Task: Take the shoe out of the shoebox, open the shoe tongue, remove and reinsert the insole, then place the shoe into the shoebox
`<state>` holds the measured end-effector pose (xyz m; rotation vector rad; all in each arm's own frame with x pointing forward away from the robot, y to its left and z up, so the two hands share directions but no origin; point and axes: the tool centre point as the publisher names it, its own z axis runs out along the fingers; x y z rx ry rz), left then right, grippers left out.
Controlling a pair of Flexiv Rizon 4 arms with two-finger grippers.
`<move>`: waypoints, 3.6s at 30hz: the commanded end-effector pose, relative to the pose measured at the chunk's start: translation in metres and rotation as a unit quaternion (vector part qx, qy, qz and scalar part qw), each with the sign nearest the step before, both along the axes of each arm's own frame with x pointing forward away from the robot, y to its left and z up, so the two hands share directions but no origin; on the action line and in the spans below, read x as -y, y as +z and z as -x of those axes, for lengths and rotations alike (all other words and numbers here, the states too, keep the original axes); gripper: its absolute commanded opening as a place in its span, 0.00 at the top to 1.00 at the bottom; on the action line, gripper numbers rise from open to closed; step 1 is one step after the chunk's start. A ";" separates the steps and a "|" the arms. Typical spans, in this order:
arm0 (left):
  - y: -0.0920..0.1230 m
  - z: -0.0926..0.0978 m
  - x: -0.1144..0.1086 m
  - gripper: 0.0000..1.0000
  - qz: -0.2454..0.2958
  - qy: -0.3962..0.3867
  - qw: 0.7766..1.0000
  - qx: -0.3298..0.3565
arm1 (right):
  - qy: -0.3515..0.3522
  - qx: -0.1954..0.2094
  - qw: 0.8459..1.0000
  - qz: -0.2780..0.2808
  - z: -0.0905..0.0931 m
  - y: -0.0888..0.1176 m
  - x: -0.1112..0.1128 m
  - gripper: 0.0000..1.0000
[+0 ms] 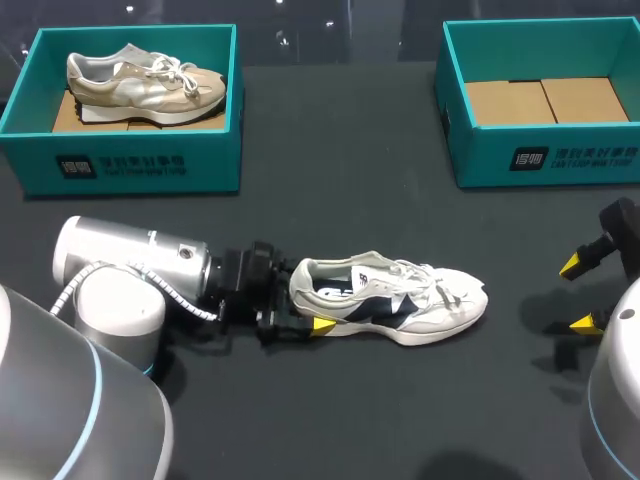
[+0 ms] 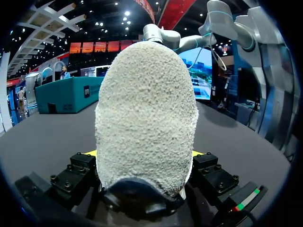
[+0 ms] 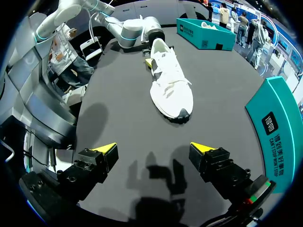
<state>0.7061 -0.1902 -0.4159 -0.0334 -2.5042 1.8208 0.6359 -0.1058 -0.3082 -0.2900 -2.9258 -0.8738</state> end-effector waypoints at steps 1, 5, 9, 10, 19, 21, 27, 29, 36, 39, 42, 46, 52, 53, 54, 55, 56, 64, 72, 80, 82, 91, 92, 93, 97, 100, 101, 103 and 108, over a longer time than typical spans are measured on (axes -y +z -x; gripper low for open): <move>-0.001 0.002 -0.003 1.00 -0.001 0.001 1.000 0.001 | 0.000 0.001 1.000 0.001 0.002 0.000 0.000 0.00; -0.001 0.002 -0.003 1.00 -0.001 0.001 1.000 0.001 | 0.000 0.001 1.000 0.001 0.002 0.000 0.000 0.00; -0.001 0.002 -0.003 1.00 -0.001 0.001 1.000 0.001 | 0.000 0.001 1.000 0.001 0.002 0.000 0.000 0.00; -0.001 0.002 -0.003 1.00 -0.001 0.001 1.000 0.001 | 0.000 0.001 1.000 0.001 0.002 0.000 0.000 0.00; -0.001 0.002 -0.003 1.00 -0.001 0.001 1.000 0.001 | -0.160 -0.035 0.986 0.029 -0.005 0.037 -0.032 0.00; -0.001 0.002 -0.003 1.00 -0.001 0.001 1.000 0.001 | -0.200 -0.044 0.977 0.055 -0.005 0.046 -0.044 0.00; -0.001 0.002 -0.003 1.00 -0.001 0.001 1.000 0.001 | -0.341 -0.060 0.927 0.144 -0.007 0.071 -0.087 0.00; -0.001 0.002 -0.003 1.00 -0.001 0.001 1.000 0.001 | -0.398 -0.068 0.899 0.172 -0.007 0.077 -0.102 0.00; -0.001 0.002 -0.003 1.00 -0.001 0.001 1.000 0.001 | -0.467 -0.067 0.858 0.201 -0.006 0.083 -0.120 0.00; -0.001 0.002 -0.003 1.00 -0.001 0.001 1.000 0.001 | -0.467 -0.067 0.858 0.201 -0.006 0.083 -0.120 0.00; -0.001 0.002 -0.003 1.00 -0.001 0.001 1.000 0.001 | -0.467 -0.067 0.858 0.201 -0.006 0.083 -0.120 0.00; -0.001 0.002 -0.003 1.00 -0.001 0.001 1.000 0.001 | -0.512 -0.087 0.817 0.250 -0.003 0.086 -0.130 0.00; -0.001 0.002 -0.003 1.00 -0.001 0.001 1.000 0.001 | -0.566 -0.083 0.755 0.321 0.003 0.083 -0.180 0.00; -0.001 0.002 -0.003 1.00 -0.001 0.001 1.000 0.001 | -0.569 -0.086 0.749 0.327 0.003 0.082 -0.185 0.00; -0.001 0.002 -0.003 1.00 -0.001 0.001 1.000 0.001 | -0.574 -0.088 0.744 0.330 0.002 0.081 -0.192 0.00; -0.001 0.002 -0.003 1.00 -0.001 0.001 1.000 0.001 | -0.580 -0.087 0.733 0.344 0.002 0.080 -0.201 0.00; -0.001 0.002 -0.003 1.00 -0.001 0.001 1.000 0.001 | -0.587 -0.092 0.719 0.361 0.002 0.078 -0.206 0.00; -0.001 0.002 -0.003 1.00 -0.001 0.001 1.000 0.001 | -0.615 -0.098 0.683 0.382 0.014 0.075 -0.231 0.00; -0.001 0.002 -0.003 1.00 -0.001 0.001 1.000 0.001 | -0.615 -0.098 0.683 0.382 0.014 0.075 -0.231 0.00; -0.001 0.002 -0.003 1.00 -0.001 0.001 1.000 0.001 | -0.630 -0.080 0.666 0.392 0.007 0.060 -0.246 0.00; -0.001 0.002 -0.003 1.00 -0.001 0.001 1.000 0.001 | -0.634 -0.072 0.664 0.390 0.004 0.057 -0.248 0.00; -0.001 0.002 -0.003 1.00 -0.001 0.001 1.000 0.001 | -0.649 -0.034 0.659 0.379 -0.014 0.046 -0.260 0.00; -0.001 0.002 -0.003 1.00 -0.001 0.001 1.000 0.001 | -0.647 -0.031 0.662 0.376 -0.017 0.043 -0.261 0.00; -0.001 0.002 -0.003 1.00 -0.001 0.001 1.000 0.001 | -0.648 -0.031 0.662 0.376 -0.019 0.040 -0.261 0.00; -0.001 0.002 -0.003 1.00 -0.001 0.001 1.000 0.001 | -0.652 -0.026 0.654 0.383 -0.025 0.031 -0.263 0.00; -0.001 0.002 -0.003 1.00 -0.001 0.001 1.000 0.001 | -0.651 -0.020 0.653 0.387 -0.029 0.023 -0.263 0.00; -0.001 0.002 -0.003 1.00 -0.001 0.001 1.000 0.001 | -0.651 -0.020 0.652 0.388 -0.031 0.019 -0.263 0.00; -0.001 0.002 -0.003 1.00 -0.001 0.001 1.000 0.001 | -0.651 -0.019 0.652 0.388 -0.033 0.014 -0.261 0.00; -0.001 0.002 -0.003 1.00 -0.001 0.001 1.000 0.001 | -0.652 -0.014 0.648 0.393 -0.041 0.005 -0.258 0.00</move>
